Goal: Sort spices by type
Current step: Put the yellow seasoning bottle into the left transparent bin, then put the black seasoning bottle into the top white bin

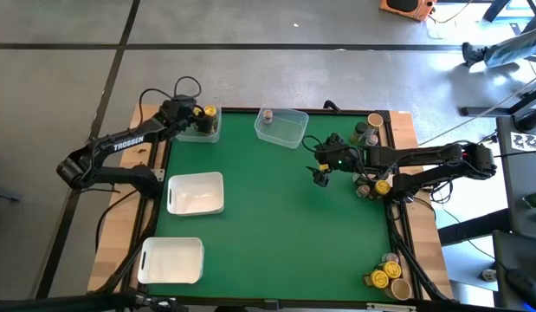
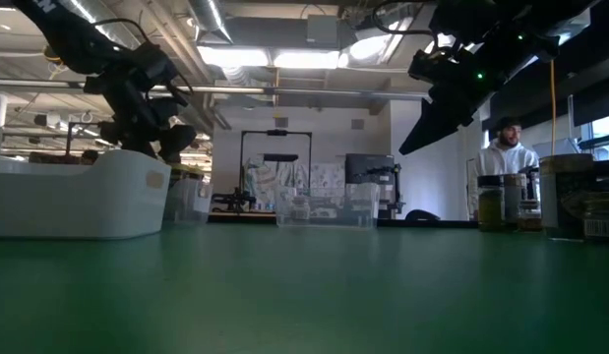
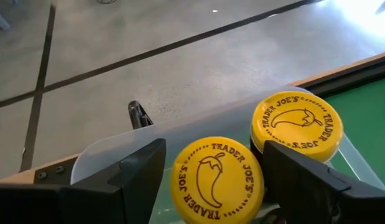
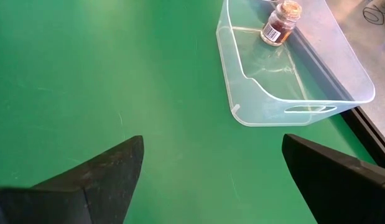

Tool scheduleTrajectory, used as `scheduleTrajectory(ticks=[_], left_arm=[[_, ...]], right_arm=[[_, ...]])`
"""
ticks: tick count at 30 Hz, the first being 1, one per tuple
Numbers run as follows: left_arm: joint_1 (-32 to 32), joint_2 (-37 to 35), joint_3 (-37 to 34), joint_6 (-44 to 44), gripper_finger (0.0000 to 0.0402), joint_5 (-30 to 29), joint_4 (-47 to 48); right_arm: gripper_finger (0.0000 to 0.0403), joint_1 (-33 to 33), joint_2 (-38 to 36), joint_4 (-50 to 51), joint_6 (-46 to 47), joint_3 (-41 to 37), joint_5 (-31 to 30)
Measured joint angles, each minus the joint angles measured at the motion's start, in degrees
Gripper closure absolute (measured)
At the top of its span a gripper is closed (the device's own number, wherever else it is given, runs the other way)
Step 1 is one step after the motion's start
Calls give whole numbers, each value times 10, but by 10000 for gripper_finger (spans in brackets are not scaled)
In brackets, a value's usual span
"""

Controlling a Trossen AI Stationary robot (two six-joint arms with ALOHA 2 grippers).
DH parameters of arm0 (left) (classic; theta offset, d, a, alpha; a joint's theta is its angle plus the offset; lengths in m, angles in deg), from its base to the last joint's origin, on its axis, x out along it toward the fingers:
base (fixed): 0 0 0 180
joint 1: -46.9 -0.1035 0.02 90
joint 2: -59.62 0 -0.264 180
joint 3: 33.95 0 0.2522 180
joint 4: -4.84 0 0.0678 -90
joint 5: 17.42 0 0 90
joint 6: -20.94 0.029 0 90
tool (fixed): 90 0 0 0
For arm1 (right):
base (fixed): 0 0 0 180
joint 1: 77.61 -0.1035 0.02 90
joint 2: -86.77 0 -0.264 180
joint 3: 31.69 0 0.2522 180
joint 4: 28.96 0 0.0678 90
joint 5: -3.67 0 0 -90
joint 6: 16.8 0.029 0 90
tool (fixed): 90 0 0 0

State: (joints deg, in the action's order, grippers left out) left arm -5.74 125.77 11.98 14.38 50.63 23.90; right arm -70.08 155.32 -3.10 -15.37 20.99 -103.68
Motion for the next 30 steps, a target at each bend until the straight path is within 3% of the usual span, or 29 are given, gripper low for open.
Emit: scheduleTrajectory(ticks=[14,17,24,30], left_arm=[[29,-66,82,46,135,2,85],[52,-83,87,47,136,46,76],[134,-76,87,57,136,222,1],[211,-33,87,86,136,248,-60]], right_arm=[[22,0,0,0,-2,0,0],[22,0,0,0,-2,0,0],[22,0,0,0,14,0,0],[22,0,0,0,16,0,4]])
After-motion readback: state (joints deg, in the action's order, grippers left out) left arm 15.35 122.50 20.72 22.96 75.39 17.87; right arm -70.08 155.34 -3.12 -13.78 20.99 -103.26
